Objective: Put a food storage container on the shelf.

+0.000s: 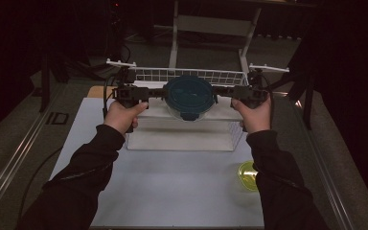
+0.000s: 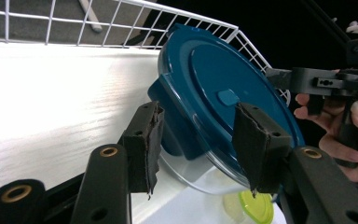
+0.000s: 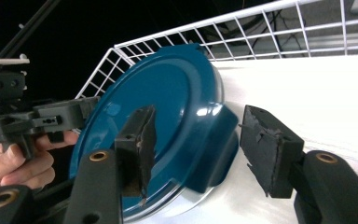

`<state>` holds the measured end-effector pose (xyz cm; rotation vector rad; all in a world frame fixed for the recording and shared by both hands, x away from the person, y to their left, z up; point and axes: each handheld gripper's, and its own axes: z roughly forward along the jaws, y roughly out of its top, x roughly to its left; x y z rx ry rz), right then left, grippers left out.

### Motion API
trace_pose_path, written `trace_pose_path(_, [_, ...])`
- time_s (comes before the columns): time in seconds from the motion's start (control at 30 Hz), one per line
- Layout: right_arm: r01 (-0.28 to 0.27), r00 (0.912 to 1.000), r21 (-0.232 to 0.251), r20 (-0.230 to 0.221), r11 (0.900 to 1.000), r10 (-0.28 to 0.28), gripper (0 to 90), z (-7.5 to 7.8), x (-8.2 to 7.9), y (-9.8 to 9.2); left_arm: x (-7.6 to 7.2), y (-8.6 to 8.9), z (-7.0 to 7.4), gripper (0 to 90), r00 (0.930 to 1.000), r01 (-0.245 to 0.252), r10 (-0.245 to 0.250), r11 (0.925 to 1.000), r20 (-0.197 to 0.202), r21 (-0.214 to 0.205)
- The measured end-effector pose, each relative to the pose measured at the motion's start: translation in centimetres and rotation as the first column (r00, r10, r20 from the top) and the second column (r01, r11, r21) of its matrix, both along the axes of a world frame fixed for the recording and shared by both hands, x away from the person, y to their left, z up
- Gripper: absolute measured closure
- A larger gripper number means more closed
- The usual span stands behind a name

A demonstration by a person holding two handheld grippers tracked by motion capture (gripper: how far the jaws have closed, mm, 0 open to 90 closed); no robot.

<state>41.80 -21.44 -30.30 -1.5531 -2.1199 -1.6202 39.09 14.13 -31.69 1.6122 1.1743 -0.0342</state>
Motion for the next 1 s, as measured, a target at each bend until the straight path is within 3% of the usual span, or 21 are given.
trace_pose_path(0.17, [-0.036,0.9964,-0.038,0.076,0.9986,0.039,46.4,1.1,-2.1,0.2,-1.8,0.1,0.5,46.6,0.9979,0.028,-0.031,0.9986,0.057,0.044])
trace_pose_path(0.23, [-0.042,0.9954,-0.042,0.084,0.9982,0.046,46.4,1.3,-2.4,0.3,-2.6,0.2,0.5,46.6,0.9958,0.029,-0.034,0.9978,0.085,0.06])
trace_pose_path(0.43, [-0.092,0.9857,-0.057,0.137,0.9942,0.099,47.7,1.5,-4.9,1.0,-4.6,0.7,0.1,44.3,0.9906,0.023,-0.031,0.9977,0.134,0.063])
trace_pose_path(0.47, [-0.119,0.9812,-0.06,0.145,0.991,0.127,49.2,1.5,-5.8,1.4,-4.9,0.8,0.0,42.7,0.9891,0.028,-0.036,0.9981,0.143,0.055])
trace_pose_path(0.53, [-0.124,0.9793,-0.062,0.153,0.9904,0.132,50.6,1.4,-6.2,1.6,-5.5,1.0,0.0,41.1,0.9843,0.032,-0.042,0.9978,0.171,0.057])
trace_pose_path(0.57, [-0.147,0.9754,-0.063,0.156,0.9871,0.155,53.0,1.1,-7.1,2.1,-5.9,1.1,0.0,39.0,0.9794,0.04,-0.049,0.998,0.196,0.048])
trace_pose_path(0.63, [-0.154,0.9742,-0.058,0.158,0.9864,0.161,54.4,0.9,-7.3,2.3,-6.4,1.3,-0.1,38.5,0.9741,0.056,-0.064,0.9974,0.217,0.046])
trace_pose_path(0.7, [-0.178,0.9711,-0.068,0.149,0.9816,0.187,58.4,0.4,-8.0,2.9,-7.1,1.6,-0.4,32.2,0.9632,0.101,-0.105,0.9944,0.247,0.03])
trace_pose_path(0.77, [-0.199,0.967,-0.079,0.145,0.9768,0.209,61.8,-0.2,-8.6,3.5,-7.7,1.8,-0.7,29.3,0.9584,0.101,-0.108,0.9941,0.264,0.041])
trace_pose_path(0.93, [-0.214,0.963,-0.092,0.147,0.9725,0.226,69.7,-1.2,-9.4,4.7,-9.1,2.0,-2.0,12.2,0.9524,0.077,-0.093,0.995,0.291,0.064])
trace_pose_path(1.0, [-0.221,0.9602,-0.105,0.151,0.9696,0.235,75.8,-1.4,-9.7,5.1,-9.5,1.9,-2.5,0.2,0.9533,0.08,-0.103,0.9928,0.284,0.089])
